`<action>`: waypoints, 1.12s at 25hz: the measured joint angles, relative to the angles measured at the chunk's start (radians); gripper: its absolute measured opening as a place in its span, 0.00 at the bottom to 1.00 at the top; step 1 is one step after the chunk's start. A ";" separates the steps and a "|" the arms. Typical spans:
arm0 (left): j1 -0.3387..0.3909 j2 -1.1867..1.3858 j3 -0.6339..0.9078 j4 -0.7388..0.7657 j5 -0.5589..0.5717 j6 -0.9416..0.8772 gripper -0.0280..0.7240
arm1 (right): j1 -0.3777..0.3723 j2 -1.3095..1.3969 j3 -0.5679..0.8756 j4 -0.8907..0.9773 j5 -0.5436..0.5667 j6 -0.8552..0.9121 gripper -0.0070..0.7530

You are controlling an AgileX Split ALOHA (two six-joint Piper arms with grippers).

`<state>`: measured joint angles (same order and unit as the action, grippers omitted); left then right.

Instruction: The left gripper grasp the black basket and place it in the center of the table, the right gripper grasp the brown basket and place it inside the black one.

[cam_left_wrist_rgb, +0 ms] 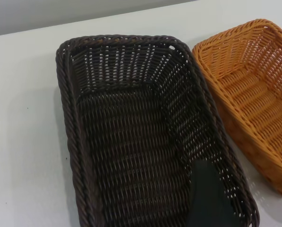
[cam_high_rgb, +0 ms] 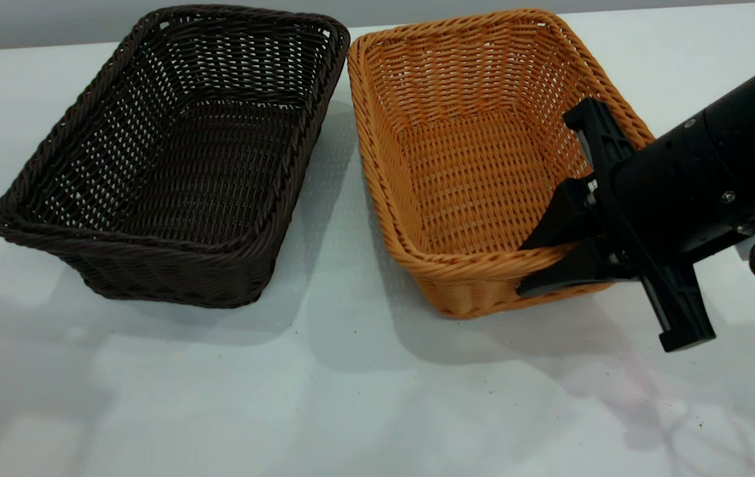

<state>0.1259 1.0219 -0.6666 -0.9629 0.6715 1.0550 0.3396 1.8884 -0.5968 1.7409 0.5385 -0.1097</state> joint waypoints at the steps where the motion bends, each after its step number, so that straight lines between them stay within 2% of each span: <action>1: 0.000 0.000 0.000 -0.002 0.000 0.000 0.49 | -0.005 -0.001 0.001 0.001 -0.003 -0.009 0.16; 4: -0.006 0.000 0.000 -0.005 -0.008 0.000 0.49 | -0.039 -0.018 0.002 -0.003 -0.017 -0.047 0.16; 9: -0.058 0.010 0.001 -0.008 -0.065 0.000 0.49 | -0.155 -0.086 0.002 -0.001 -0.028 -0.145 0.16; 15: -0.165 0.097 0.001 0.003 -0.064 -0.007 0.49 | -0.313 -0.207 0.002 -0.183 -0.016 -0.174 0.15; 18: -0.222 0.156 0.001 0.000 -0.118 -0.029 0.49 | -0.392 -0.264 -0.006 -0.289 0.002 -0.195 0.15; 22: -0.311 0.248 0.001 -0.004 -0.222 -0.063 0.49 | -0.480 -0.327 -0.072 -0.435 0.109 -0.281 0.15; 28: -0.496 0.385 0.001 -0.087 -0.454 -0.119 0.49 | -0.509 -0.358 -0.229 -0.652 0.200 -0.277 0.15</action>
<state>-0.3704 1.4069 -0.6654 -1.0499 0.2171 0.9356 -0.1695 1.5303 -0.8256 1.0890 0.7380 -0.3865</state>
